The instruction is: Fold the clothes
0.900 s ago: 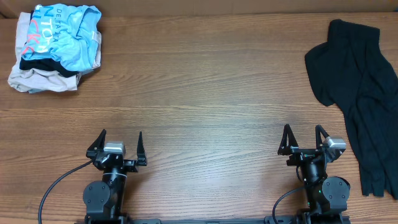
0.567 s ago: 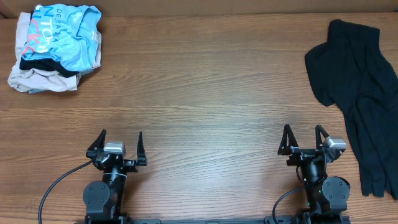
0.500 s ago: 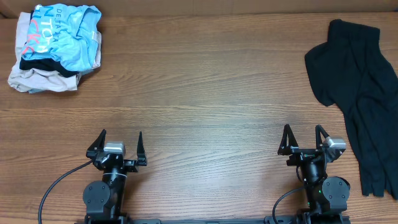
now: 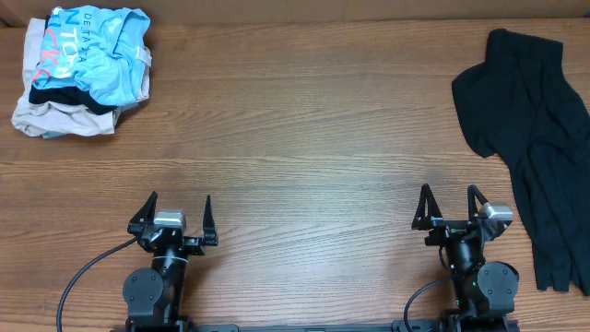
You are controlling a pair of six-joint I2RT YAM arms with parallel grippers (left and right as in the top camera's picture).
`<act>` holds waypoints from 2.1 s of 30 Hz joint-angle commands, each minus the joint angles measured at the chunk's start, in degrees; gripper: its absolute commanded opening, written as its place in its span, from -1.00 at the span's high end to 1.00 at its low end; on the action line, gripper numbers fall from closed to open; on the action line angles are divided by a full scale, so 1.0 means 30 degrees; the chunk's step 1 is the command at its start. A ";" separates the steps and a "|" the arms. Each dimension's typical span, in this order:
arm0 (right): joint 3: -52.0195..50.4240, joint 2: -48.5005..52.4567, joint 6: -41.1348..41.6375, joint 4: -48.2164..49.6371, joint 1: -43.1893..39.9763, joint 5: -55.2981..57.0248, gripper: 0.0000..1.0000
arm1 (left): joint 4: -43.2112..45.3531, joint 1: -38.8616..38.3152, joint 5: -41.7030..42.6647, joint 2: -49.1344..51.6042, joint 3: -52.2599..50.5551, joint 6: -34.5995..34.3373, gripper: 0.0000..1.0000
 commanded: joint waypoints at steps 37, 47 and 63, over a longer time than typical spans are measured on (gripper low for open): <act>-0.0182 -0.0175 -0.0131 0.0189 0.0066 0.0313 -1.00 | 0.1413 0.0168 0.0073 -0.0211 -0.0073 -0.4932 -1.00; 0.3300 -0.0044 -0.3184 0.0189 0.0066 0.0335 -1.00 | -0.1829 0.0168 0.0488 0.0933 0.4437 -0.3949 -1.00; 1.5846 1.0222 -0.3424 -0.7249 0.0066 0.0357 -1.00 | -0.9493 0.0168 0.1574 1.4207 1.8469 -0.1217 -1.00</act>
